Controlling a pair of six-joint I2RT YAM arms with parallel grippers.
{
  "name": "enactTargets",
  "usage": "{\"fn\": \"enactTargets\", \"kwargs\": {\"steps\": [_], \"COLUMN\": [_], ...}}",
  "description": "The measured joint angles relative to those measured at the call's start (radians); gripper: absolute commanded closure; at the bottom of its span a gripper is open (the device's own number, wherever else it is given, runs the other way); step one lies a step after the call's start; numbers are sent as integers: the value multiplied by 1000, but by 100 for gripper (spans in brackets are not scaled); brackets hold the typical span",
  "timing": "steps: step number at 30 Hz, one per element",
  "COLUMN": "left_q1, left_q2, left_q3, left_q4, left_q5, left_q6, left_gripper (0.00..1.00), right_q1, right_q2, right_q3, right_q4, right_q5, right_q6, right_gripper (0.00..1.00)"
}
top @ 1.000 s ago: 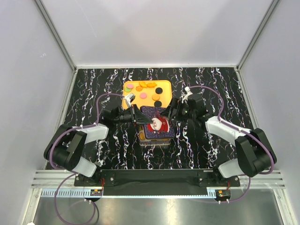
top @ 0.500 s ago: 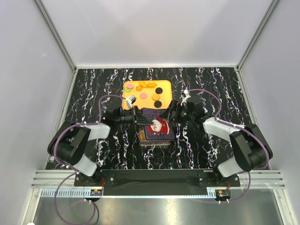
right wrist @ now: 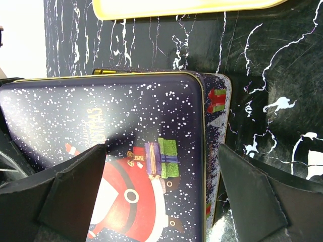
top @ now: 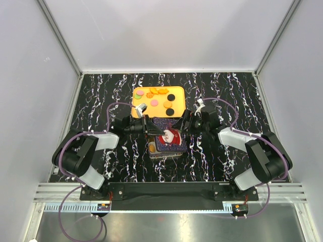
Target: Pack the cookies
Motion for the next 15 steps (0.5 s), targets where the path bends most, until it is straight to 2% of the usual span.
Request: {"fn": "enactTargets", "kwargs": {"steps": [15], "left_q1": [32], "left_q2": [-6], "left_q3": [2], "left_q4": [-132], "left_q5": [-16], "left_q6": [87], "left_gripper": [63], "right_q1": [0], "right_q2": [47], "right_q3": [-16], "right_q4": [45], "right_q5": [-34], "right_q6": [5], "right_gripper": [2]}}
